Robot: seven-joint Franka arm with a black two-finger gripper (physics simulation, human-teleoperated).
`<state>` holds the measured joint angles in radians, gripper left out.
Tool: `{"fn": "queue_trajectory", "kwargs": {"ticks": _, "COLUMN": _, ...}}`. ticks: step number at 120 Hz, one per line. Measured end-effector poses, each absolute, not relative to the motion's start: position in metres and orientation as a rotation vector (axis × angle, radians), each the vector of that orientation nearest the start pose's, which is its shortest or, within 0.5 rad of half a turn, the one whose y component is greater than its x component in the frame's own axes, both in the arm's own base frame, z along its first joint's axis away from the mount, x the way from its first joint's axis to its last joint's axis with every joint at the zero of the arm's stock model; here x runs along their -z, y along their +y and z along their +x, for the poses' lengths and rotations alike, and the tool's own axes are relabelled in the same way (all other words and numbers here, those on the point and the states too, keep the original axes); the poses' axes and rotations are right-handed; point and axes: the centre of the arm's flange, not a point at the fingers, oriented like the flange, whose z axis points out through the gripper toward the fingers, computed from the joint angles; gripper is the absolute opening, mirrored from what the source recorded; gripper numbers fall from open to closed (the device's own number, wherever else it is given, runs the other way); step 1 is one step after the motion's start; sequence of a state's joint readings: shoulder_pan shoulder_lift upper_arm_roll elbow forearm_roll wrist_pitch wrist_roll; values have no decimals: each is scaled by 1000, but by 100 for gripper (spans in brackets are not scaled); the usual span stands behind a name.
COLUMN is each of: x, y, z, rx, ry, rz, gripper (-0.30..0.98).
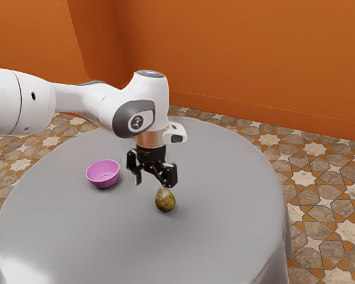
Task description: Place the pear in the bowl.
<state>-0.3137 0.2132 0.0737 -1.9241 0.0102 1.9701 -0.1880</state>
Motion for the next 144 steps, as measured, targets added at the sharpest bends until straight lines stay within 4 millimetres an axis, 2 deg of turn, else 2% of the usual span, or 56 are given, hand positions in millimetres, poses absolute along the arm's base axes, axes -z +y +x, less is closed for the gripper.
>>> {"fn": "queue_trajectory", "kwargs": {"ticks": 9, "x": -351, "y": -142, "z": 578, "rx": -222, "ry": 89, "rz": -3070, "gripper": 69}}
{"fn": "queue_trajectory", "kwargs": {"ticks": 28, "x": -331, "y": -137, "z": 595, "rx": -175, "ry": 75, "rz": -3075, "gripper": 69}}
{"fn": "queue_trajectory", "kwargs": {"ticks": 44, "x": -315, "y": -127, "z": 602, "rx": -164, "ry": 61, "rz": -3080, "gripper": 69}}
{"fn": "queue_trajectory", "kwargs": {"ticks": 79, "x": -280, "y": -128, "z": 610, "rx": -170, "ry": 72, "rz": -3107, "gripper": 69}}
{"fn": "queue_trajectory", "kwargs": {"ticks": 109, "x": -260, "y": -126, "z": 611, "rx": -191, "ry": 76, "rz": -3119, "gripper": 69}}
{"fn": "queue_trajectory", "kwargs": {"ticks": 144, "x": -252, "y": -122, "z": 622, "rx": -157, "ry": 110, "rz": -3123, "gripper": 69}}
